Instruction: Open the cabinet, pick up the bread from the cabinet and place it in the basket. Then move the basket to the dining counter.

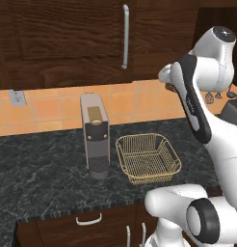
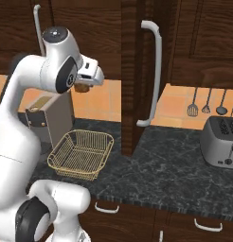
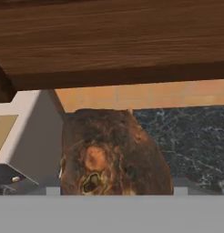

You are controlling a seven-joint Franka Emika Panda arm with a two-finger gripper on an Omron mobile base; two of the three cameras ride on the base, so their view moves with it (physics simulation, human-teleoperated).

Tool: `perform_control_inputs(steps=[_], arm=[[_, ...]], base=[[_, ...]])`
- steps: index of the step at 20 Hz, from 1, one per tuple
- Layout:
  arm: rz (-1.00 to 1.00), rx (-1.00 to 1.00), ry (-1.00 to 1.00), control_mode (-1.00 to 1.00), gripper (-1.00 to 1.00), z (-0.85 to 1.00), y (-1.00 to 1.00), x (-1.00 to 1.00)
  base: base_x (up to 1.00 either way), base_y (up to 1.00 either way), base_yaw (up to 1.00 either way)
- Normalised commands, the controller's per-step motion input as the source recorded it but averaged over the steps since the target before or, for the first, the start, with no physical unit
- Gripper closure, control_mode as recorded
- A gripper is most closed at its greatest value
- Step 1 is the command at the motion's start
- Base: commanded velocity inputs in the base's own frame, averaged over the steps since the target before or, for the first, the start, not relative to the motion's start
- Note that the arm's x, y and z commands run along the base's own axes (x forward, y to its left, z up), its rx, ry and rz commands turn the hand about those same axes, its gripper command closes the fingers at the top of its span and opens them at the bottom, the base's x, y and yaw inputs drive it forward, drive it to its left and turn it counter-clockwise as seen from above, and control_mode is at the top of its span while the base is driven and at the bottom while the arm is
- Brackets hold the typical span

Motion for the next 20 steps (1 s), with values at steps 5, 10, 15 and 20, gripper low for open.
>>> perform_control_inputs(steps=[5,10,15,20], arm=[[0.0,0.01,0.29,-1.0,1.0,-0.73,0.32,-0.97],[0.01,-0.02,0.3,-1.0,1.0,-1.0,0.42,-0.21],[0.05,0.0,0.2,-1.0,1.0,-1.0,0.02,0.14],[0.06,0.0,0.02,-1.0,1.0,-1.0,0.0,0.13]], base=[[0.0,0.0,0.0],[0.0,0.0,0.0],[0.0,0.0,0.0],[0.0,0.0,0.0]])
